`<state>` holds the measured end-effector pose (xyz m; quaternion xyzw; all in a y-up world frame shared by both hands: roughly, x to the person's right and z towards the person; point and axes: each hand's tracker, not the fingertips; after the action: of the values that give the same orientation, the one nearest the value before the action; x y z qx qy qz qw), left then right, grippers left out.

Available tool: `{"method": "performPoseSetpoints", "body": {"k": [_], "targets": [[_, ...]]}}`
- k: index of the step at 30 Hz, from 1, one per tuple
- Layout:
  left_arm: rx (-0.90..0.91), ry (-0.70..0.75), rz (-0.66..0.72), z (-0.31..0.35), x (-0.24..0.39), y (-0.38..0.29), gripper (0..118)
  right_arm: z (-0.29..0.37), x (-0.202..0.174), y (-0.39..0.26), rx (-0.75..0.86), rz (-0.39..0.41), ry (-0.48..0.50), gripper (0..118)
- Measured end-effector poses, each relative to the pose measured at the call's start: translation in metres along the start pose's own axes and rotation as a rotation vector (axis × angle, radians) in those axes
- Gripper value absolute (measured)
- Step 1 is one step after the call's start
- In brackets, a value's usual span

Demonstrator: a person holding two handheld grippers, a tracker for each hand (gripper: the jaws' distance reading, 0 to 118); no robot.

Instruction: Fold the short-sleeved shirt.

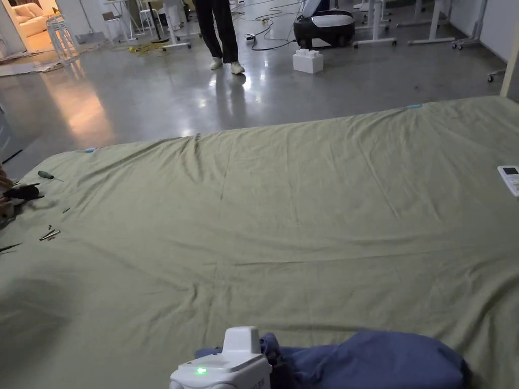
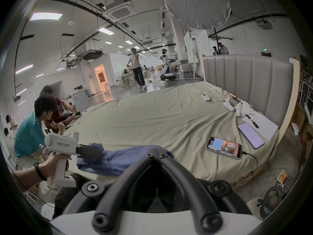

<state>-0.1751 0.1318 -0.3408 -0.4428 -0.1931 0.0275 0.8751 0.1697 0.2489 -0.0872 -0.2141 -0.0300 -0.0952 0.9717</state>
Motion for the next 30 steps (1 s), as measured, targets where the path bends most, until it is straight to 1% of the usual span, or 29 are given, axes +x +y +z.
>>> {"method": "performPoseSetpoints", "body": {"k": [1,2,3,4,6,7,10,11,12,13,14,15,16,17,19,20,21,22,25,27,28,29,30], "targets": [[0.014,-0.024,-0.003,0.003,0.0,-0.001,41,0.0,0.004,-0.002,-0.006,-0.009,-0.006,0],[0.061,-0.071,-0.018,0.01,-0.001,0.001,63,-0.002,0.007,-0.004,-0.012,-0.02,-0.011,0],[0.092,-0.086,-0.012,0.02,-0.003,0.003,87,-0.004,0.008,-0.005,-0.017,-0.028,-0.012,0],[0.141,-0.091,0.004,0.035,-0.006,0.005,95,-0.006,0.011,-0.008,-0.019,-0.035,-0.006,0],[0.243,-0.117,0.063,0.063,-0.017,0.008,95,-0.008,0.011,-0.009,-0.018,-0.047,0.005,0],[0.288,-0.114,0.115,0.076,-0.027,0.008,95,-0.009,0.011,-0.009,-0.019,-0.055,0.014,0],[0.308,-0.059,0.305,0.089,-0.053,0.002,92,-0.01,0.009,-0.01,-0.021,-0.059,0.032,0],[0.29,-0.07,0.34,0.084,-0.061,-0.002,86,-0.01,0.008,-0.009,-0.021,-0.057,0.036,0],[0.268,-0.08,0.356,0.074,-0.065,-0.005,65,-0.01,0.008,-0.01,-0.021,-0.055,0.038,0],[0.217,-0.071,0.363,0.058,-0.064,-0.008,35,-0.009,0.007,-0.01,-0.021,-0.054,0.037,0],[0.172,-0.084,0.386,0.046,-0.063,-0.012,3,-0.008,0.007,-0.009,-0.023,-0.053,0.038,0],[0.135,-0.134,0.387,0.034,-0.061,-0.015,1,-0.006,0.007,-0.009,-0.025,-0.051,0.038,0],[0.103,-0.225,0.411,0.02,-0.058,-0.019,1,-0.004,0.006,-0.01,-0.025,-0.047,0.032,0],[0.072,-0.262,0.435,0.006,-0.047,-0.022,1,-0.002,0.007,-0.01,-0.025,-0.047,0.025,0],[0.02,-0.266,0.396,-0.014,-0.031,-0.029,1,0.002,0.008,-0.009,-0.027,-0.049,0.018,0],[-0.006,-0.263,0.346,-0.024,-0.023,-0.032,1,0.004,0.009,-0.009,-0.026,-0.05,0.01,0],[-0.035,-0.249,0.298,-0.031,-0.011,-0.034,1,0.005,0.01,-0.009,-0.026,-0.052,0.003,0],[-0.056,-0.215,0.284,-0.036,-0.004,-0.036,0,0.005,0.011,-0.009,-0.026,-0.053,-0.002,0],[-0.047,-0.212,0.319,-0.025,-0.005,-0.021,0,0.003,0.011,-0.008,-0.031,-0.053,-0.007,0],[-0.003,-0.236,0.316,-0.007,-0.013,-0.014,2,-0.001,0.011,-0.007,-0.035,-0.052,-0.002,0],[0.053,-0.236,0.323,0.01,-0.021,-0.011,14,-0.003,0.01,-0.007,-0.037,-0.051,0.003,0],[0.118,-0.26,0.338,0.028,-0.034,-0.008,34,-0.005,0.009,-0.007,-0.036,-0.049,0.007,0],[0.161,-0.283,0.349,0.041,-0.045,-0.006,69,-0.006,0.008,-0.006,-0.035,-0.049,0.012,0]]}}
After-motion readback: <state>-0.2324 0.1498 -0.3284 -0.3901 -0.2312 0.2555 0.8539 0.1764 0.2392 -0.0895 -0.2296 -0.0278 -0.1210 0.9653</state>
